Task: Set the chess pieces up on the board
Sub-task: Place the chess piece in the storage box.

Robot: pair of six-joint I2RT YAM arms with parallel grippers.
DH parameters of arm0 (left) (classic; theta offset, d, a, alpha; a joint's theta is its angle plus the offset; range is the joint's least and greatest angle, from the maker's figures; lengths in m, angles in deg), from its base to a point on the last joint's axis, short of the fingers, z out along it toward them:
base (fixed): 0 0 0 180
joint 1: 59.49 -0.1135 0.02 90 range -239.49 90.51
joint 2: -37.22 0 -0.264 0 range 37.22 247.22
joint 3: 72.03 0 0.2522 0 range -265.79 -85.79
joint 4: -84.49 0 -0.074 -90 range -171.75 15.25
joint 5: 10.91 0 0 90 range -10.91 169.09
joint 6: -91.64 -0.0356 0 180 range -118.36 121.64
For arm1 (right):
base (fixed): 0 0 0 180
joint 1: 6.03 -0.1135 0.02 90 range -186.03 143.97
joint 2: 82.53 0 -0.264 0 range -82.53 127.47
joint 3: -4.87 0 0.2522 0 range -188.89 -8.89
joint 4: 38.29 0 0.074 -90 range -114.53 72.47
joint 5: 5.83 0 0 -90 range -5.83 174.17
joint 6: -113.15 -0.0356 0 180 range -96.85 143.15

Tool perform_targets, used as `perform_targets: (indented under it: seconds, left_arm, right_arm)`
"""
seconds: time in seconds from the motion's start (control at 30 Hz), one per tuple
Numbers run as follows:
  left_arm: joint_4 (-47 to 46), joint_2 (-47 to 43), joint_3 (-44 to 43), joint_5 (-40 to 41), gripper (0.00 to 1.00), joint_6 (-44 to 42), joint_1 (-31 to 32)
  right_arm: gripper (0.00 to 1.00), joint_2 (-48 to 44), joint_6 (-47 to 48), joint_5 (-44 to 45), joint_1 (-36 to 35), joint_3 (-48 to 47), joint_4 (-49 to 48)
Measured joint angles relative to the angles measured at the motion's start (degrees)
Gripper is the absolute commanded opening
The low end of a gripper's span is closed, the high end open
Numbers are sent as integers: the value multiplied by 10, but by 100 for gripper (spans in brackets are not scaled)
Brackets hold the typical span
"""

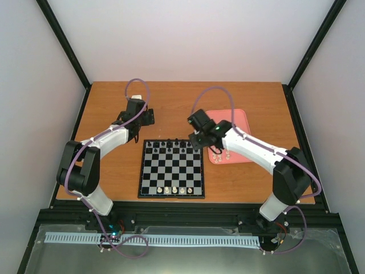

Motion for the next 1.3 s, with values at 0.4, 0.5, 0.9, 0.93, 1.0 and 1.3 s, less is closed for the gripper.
perform_targets:
  seconds: [0.4, 0.5, 0.9, 0.93, 1.0, 1.3]
  left_arm:
    - [1, -2, 0, -24, 100, -11, 0]
    - [1, -3, 0, -28, 100, -16, 0]
    - [3, -3, -3, -33, 100, -18, 0]
    - [3, -3, -3, -33, 100, -19, 0]
    - [3, -3, -4, -33, 100, -19, 0]
    - [3, -3, -6, -33, 100, -22, 0]
  right_arm:
    - [7, 114, -2, 21, 151, -52, -23]
    - [8, 157, 0, 15, 175, -60, -28]
    - [15, 189, 3, -6, 204, -61, -45]
    - [15, 189, 3, -6, 204, -61, -47]
    - [16, 191, 3, -6, 204, -61, -50]
    - [24, 208, 5, -7, 205, -61, -59]
